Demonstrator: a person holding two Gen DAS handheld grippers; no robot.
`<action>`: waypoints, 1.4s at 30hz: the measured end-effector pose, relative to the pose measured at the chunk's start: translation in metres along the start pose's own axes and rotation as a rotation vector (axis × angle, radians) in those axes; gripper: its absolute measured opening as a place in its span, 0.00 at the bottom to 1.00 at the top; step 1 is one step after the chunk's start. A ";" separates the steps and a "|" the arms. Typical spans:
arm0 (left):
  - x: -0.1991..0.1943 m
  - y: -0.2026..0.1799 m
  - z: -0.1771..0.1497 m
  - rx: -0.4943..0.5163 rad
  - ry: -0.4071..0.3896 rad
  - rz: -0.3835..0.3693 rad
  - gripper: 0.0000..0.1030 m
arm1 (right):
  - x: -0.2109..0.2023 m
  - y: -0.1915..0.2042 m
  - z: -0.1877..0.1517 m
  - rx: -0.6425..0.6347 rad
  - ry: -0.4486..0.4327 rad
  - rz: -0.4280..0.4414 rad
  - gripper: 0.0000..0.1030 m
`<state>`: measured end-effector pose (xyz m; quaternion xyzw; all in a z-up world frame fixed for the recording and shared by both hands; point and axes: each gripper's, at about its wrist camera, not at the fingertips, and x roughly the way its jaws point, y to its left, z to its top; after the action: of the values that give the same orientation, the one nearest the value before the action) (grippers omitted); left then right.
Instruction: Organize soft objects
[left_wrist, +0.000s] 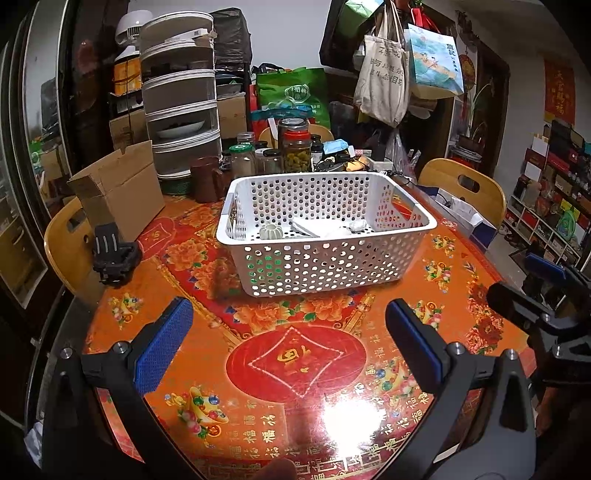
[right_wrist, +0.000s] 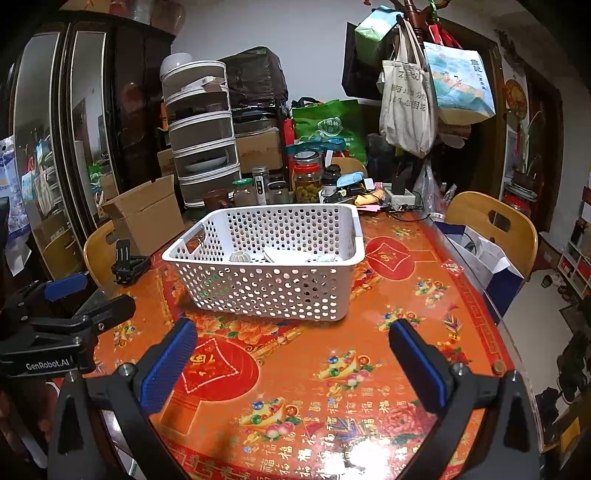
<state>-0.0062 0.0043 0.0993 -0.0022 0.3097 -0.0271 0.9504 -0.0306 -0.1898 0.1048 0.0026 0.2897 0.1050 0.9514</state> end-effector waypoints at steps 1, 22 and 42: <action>0.001 0.000 0.000 0.000 0.003 -0.001 1.00 | 0.000 0.001 0.000 -0.001 -0.002 0.002 1.00; 0.004 -0.001 -0.002 0.011 0.013 -0.017 1.00 | -0.005 0.000 -0.002 -0.007 -0.006 0.007 1.00; 0.005 0.000 -0.002 0.011 0.019 -0.022 1.00 | -0.004 0.000 -0.003 -0.006 -0.002 0.012 1.00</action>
<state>-0.0031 0.0036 0.0945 -0.0003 0.3187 -0.0394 0.9470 -0.0358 -0.1907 0.1043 0.0014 0.2884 0.1116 0.9510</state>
